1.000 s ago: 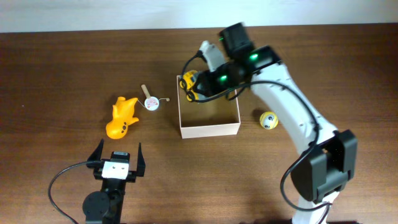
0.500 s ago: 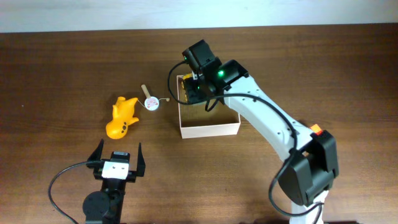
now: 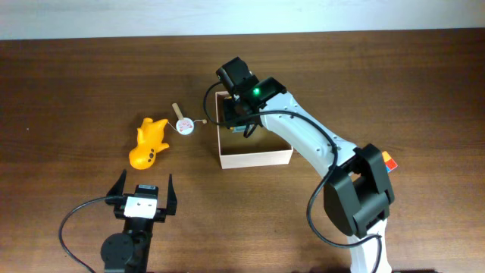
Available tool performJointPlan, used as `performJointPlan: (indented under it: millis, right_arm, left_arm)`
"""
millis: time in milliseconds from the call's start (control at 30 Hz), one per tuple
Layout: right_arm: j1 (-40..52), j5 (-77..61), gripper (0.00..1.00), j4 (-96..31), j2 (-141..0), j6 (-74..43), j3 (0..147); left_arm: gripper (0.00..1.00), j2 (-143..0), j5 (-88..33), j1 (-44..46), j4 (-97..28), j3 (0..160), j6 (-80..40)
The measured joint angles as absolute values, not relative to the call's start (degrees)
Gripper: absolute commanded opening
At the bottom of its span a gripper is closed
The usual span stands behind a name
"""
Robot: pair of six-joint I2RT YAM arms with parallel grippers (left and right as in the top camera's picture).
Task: Pack container
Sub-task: 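Lift the truck with the right gripper and carry it into the pink box, then lower the truck into the box and adjust it with the right gripper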
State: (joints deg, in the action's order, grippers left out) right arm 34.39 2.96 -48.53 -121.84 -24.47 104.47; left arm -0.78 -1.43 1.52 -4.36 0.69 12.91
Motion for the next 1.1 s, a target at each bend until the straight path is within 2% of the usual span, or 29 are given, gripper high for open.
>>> performJointPlan:
  millis: [367, 567, 1100]
  right_arm:
    - [35.1, 2.0, 0.38, -45.1, -124.5, -26.6, 104.5]
    - [35.4, 1.7, 0.68, -43.6, -124.5, -26.7, 104.5]
    - [35.4, 0.3, 0.69, -45.6, -124.4, -21.5, 104.5]
  left_arm:
    - [0.99, -0.8, -1.4, 1.5, -4.4, 0.7, 12.9]
    - [0.99, -0.8, -1.4, 1.5, -4.4, 0.7, 12.9]
    - [0.99, -0.8, -1.4, 1.5, -4.4, 0.7, 12.9]
